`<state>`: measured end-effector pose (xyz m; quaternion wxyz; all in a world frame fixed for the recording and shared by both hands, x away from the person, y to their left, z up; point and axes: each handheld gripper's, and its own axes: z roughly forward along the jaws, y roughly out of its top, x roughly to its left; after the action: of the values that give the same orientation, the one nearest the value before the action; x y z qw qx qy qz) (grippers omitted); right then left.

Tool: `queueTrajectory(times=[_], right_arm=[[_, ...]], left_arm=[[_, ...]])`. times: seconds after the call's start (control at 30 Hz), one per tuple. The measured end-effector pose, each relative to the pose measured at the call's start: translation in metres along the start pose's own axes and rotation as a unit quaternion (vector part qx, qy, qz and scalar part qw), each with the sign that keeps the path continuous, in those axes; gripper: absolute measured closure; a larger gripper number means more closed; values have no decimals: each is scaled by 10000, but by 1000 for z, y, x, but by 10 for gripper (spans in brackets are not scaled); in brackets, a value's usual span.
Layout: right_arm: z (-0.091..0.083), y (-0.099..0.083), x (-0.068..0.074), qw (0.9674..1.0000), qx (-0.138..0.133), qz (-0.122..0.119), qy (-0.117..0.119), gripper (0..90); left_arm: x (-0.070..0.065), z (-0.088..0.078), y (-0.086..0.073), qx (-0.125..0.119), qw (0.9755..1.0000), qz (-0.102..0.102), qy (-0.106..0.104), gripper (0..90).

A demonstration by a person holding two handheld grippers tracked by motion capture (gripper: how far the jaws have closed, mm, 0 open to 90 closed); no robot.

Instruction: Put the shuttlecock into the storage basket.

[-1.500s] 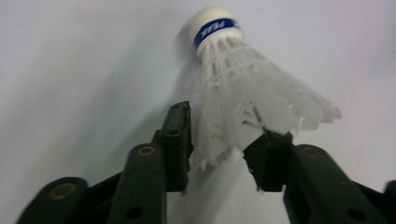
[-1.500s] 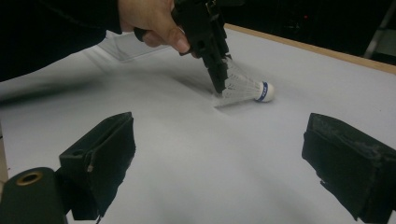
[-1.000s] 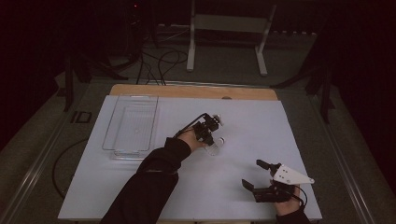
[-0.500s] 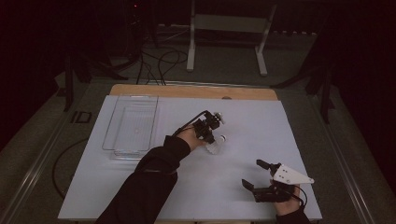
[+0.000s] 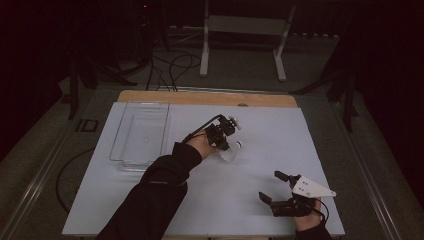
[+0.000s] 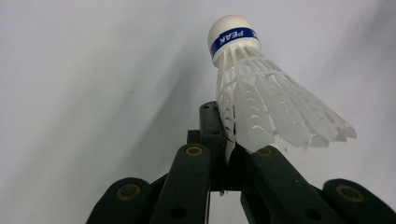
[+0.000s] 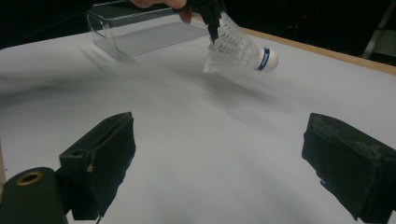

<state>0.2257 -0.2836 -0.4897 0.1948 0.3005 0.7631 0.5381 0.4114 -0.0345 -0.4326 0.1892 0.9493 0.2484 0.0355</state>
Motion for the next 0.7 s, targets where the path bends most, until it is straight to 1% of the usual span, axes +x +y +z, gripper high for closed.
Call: queueTrajectory(times=[0.07,0.1,0.13,0.2,0.23,0.3,0.37,0.47,0.6,0.63,0.7], right_arm=[[0,0,0,10000,-2,-3,-1,94],[1,0,0,10000,0,-2,5,94],[1,0,0,10000,4,-9,0,94],[0,0,1,10000,5,-8,3,94],[0,0,1,10000,-2,6,0,94],[1,0,0,10000,-8,-4,-4,94],[1,0,0,10000,-13,-9,-2,94],[1,0,1,10000,-21,-5,-2,94],[2,0,0,10000,-14,-13,10,94],[2,0,0,10000,-18,-18,7,94],[2,0,1,10000,-13,-3,5,94]], left_arm=[[0,-4,0,-11,10000,6,1,900],[0,-5,0,0,10000,-2,-53,900],[0,-7,-1,-19,10000,-2,-6,900],[1,-10,-2,14,10000,-8,-15,900],[1,-12,-3,7,10000,-35,23,900],[3,-15,-4,55,10000,-36,35,900],[4,-19,-6,37,9999,-90,37,900],[6,-24,-7,22,9999,-116,58,900],[9,-34,-10,39,9998,-157,97,900],[10,-37,-11,36,9998,-168,137,900],[11,-42,-12,20,9998,-171,135,900]])
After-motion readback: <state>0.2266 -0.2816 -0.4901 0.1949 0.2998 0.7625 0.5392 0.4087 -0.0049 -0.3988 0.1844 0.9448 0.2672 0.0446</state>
